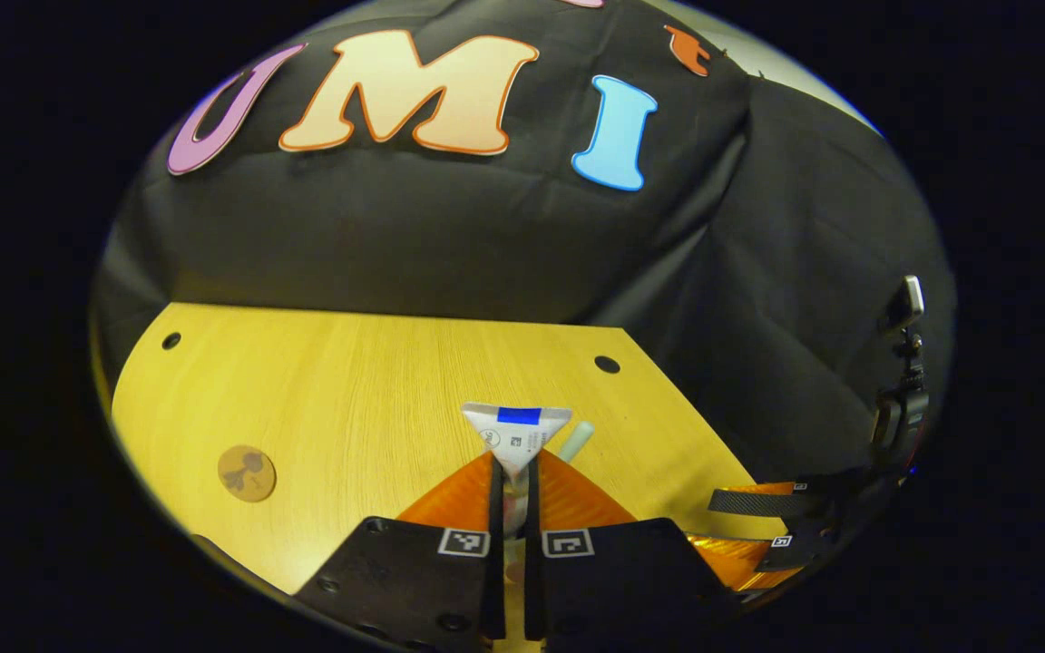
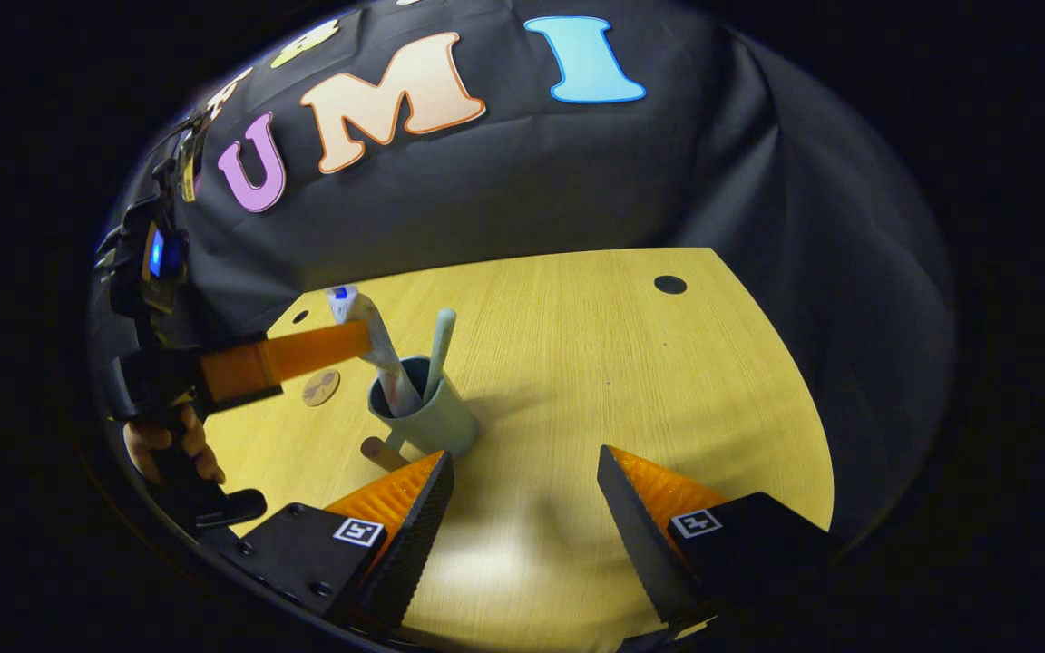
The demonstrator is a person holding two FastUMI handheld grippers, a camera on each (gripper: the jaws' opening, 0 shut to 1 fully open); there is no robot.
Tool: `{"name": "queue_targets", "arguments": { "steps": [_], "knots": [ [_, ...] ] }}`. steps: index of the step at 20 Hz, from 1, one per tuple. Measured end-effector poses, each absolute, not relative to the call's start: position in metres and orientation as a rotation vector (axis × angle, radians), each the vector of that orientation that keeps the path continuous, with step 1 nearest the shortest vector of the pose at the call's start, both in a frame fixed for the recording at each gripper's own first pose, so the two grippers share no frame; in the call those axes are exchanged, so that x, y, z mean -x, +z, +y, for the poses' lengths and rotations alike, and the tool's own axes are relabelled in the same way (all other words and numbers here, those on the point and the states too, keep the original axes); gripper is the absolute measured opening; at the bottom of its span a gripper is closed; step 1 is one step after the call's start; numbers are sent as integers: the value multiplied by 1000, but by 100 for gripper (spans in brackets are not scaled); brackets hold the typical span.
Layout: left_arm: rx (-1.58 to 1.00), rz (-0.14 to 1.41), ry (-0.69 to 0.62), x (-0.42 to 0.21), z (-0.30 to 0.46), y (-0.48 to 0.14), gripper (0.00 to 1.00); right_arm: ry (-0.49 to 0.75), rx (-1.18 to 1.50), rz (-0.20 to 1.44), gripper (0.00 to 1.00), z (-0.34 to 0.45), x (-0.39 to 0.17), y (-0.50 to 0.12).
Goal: Put the toothbrush and toothpaste on the desktop into the cup, then pick up the cup and place it on the coaster on the desktop.
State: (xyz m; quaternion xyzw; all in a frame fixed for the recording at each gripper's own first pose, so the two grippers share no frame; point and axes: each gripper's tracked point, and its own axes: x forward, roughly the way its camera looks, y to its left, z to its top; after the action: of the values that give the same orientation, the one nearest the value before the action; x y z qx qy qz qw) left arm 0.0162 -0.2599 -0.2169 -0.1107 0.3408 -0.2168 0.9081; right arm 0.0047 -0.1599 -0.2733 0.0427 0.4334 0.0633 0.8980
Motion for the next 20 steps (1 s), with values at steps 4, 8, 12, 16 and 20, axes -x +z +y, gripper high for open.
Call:
{"name": "queue_targets", "arguments": {
  "steps": [4,8,12,16,20],
  "knots": [
    [207,675,-387,-7,-238,-215,60,187,-85,909,99,-141,-4,-268],
    [191,624,-320,6,-200,-205,94,263,-71,966,99,-109,-3,-267],
    [136,586,-264,19,-147,-201,94,307,-79,1045,99,-76,-5,-271],
    [84,562,-222,32,-91,-199,91,286,-68,1133,99,-56,-11,-285],
    [75,552,-161,40,-43,-198,94,256,-67,1227,94,-40,-13,-303]
  ]
}}
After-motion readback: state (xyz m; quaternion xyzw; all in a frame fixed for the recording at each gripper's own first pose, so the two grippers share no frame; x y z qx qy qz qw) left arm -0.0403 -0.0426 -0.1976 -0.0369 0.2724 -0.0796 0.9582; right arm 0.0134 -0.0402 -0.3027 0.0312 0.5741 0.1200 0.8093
